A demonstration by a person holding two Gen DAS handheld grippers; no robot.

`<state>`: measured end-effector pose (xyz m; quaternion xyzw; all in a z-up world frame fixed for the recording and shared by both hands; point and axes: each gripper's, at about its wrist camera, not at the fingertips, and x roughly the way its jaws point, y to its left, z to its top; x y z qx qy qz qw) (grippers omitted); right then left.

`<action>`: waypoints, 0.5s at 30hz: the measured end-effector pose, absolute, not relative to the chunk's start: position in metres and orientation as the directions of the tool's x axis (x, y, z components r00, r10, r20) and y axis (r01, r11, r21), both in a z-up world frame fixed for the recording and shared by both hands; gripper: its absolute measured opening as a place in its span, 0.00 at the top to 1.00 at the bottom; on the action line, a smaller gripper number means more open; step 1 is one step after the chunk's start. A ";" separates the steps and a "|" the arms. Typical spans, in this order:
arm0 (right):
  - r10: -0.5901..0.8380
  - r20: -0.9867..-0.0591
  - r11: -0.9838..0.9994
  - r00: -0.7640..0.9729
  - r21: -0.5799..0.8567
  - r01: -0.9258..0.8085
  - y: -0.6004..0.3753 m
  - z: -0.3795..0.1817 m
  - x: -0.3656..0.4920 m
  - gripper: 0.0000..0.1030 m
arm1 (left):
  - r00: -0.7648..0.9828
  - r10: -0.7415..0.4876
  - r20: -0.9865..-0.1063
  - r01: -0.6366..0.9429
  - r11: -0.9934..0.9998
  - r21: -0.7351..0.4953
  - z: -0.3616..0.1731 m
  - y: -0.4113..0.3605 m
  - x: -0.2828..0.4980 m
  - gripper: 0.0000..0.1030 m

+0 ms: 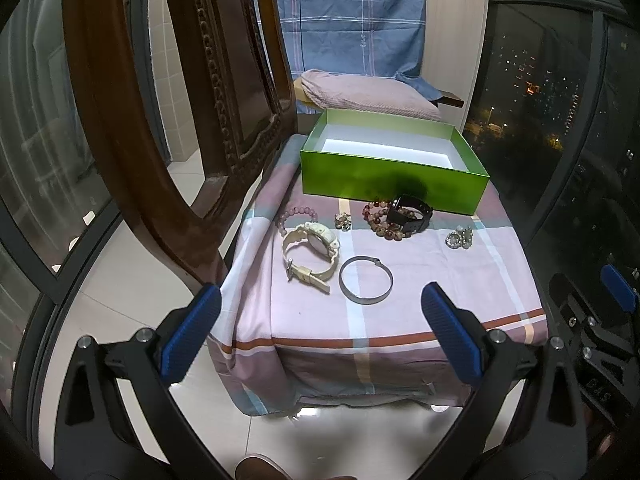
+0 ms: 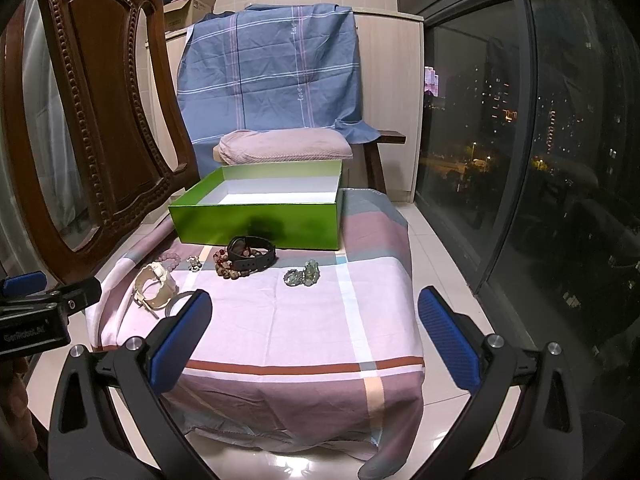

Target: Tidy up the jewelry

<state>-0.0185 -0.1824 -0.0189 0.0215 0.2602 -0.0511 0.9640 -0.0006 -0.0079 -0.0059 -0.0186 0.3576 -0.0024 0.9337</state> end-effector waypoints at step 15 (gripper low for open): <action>-0.089 -0.503 0.994 0.859 0.015 0.111 -0.184 -0.018 -0.019 0.02 | 0.740 -0.021 -0.672 -0.002 0.999 -0.034 -0.007 -0.008 -0.001 0.04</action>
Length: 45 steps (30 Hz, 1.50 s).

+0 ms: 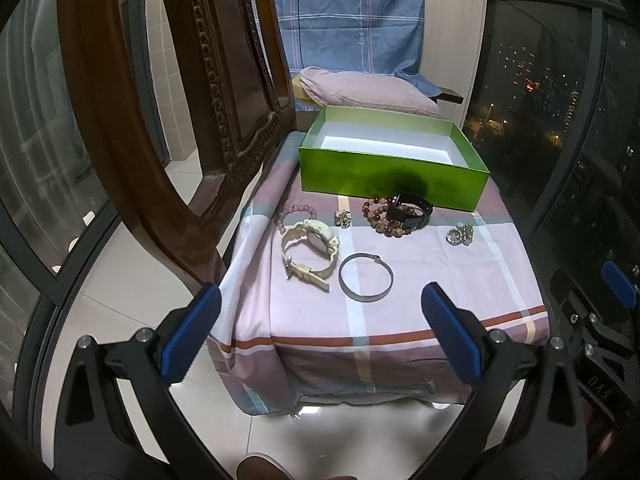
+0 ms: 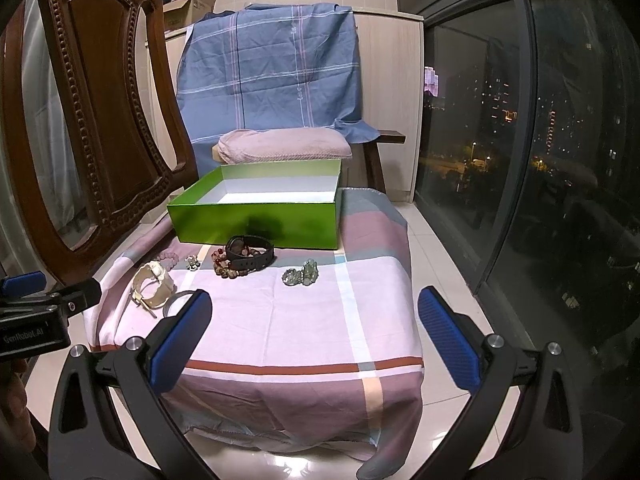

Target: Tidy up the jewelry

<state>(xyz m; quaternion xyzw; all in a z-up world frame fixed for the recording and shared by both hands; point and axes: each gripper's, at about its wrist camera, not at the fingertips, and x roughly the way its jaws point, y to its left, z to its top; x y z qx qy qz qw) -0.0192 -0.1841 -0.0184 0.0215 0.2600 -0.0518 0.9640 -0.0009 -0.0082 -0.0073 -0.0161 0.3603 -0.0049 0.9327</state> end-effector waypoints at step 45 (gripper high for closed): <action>-0.091 -0.525 0.995 0.846 -0.008 0.103 -0.186 -0.037 -0.003 0.02 | 0.745 -0.076 -0.663 0.033 0.996 -0.077 -0.030 -0.006 0.005 0.04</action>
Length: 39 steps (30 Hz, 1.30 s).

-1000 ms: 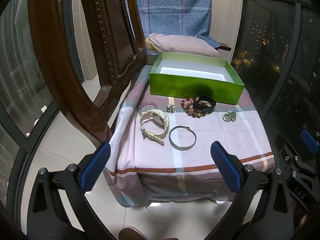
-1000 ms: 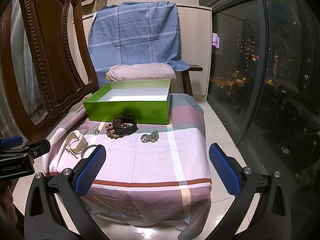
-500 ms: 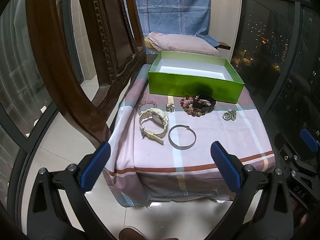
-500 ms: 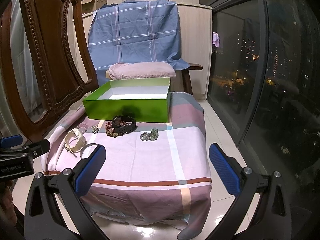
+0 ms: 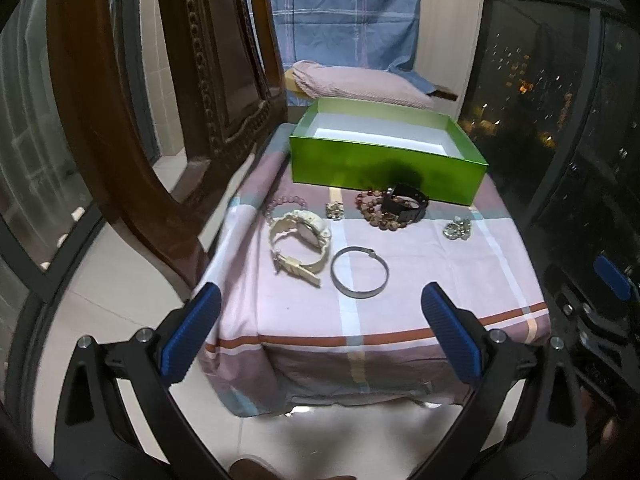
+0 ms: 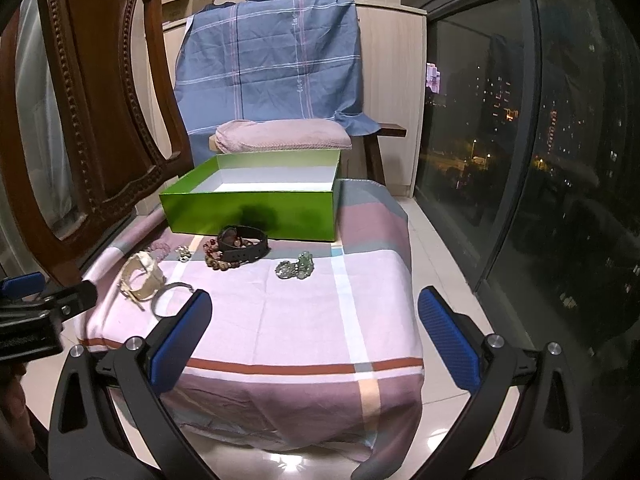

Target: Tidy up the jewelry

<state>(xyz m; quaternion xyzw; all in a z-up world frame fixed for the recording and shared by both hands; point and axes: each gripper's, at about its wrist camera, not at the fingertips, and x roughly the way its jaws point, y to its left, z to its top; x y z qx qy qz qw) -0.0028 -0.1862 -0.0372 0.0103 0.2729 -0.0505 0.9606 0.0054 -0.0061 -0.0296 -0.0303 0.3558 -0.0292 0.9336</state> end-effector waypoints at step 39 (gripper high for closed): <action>0.279 -0.799 0.946 0.533 0.135 -0.294 -0.188 -0.085 0.117 0.97 | 0.674 -0.172 -0.718 0.113 0.985 -0.130 -0.065 -0.025 0.056 0.04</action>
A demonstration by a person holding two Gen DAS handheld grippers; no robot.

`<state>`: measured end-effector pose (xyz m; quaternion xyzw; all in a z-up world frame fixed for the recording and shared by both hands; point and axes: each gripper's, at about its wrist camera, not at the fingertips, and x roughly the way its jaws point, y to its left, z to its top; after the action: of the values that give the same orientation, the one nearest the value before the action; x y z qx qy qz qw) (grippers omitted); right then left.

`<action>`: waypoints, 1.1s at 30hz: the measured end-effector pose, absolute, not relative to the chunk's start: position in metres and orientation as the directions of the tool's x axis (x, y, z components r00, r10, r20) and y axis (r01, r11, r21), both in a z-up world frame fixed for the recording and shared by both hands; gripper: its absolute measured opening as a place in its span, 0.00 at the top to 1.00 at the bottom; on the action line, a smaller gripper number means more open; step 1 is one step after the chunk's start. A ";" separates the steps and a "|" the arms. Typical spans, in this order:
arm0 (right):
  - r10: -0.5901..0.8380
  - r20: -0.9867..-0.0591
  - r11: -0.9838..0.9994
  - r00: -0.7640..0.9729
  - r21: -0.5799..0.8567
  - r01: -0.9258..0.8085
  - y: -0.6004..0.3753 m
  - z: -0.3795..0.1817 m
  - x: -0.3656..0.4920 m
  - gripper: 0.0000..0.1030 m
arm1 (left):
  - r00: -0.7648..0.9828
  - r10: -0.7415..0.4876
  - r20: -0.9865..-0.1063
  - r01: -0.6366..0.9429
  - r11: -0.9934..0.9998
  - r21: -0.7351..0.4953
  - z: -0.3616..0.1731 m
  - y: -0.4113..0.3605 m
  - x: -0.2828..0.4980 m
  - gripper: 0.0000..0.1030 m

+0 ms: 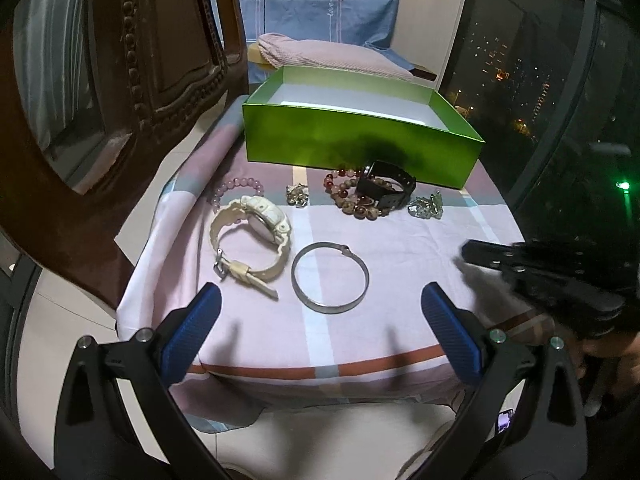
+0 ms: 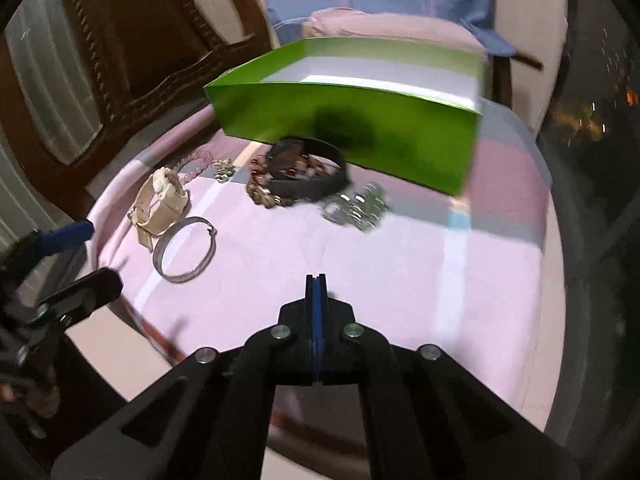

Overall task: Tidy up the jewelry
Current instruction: 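Move the right tool down toward the green-stone brooch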

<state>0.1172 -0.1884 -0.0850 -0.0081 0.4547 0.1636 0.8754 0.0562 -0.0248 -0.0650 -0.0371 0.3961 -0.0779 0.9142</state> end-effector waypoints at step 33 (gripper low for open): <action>0.150 -0.719 0.987 0.679 0.067 -0.147 -0.208 -0.065 0.120 0.53 | 0.674 -0.152 -0.723 0.108 0.988 -0.108 -0.066 -0.026 0.057 0.04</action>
<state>0.1195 -0.2077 -0.0647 0.0022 0.3924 0.0809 0.9162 0.0566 -0.0264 -0.0663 -0.0280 0.3976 -0.0710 0.9144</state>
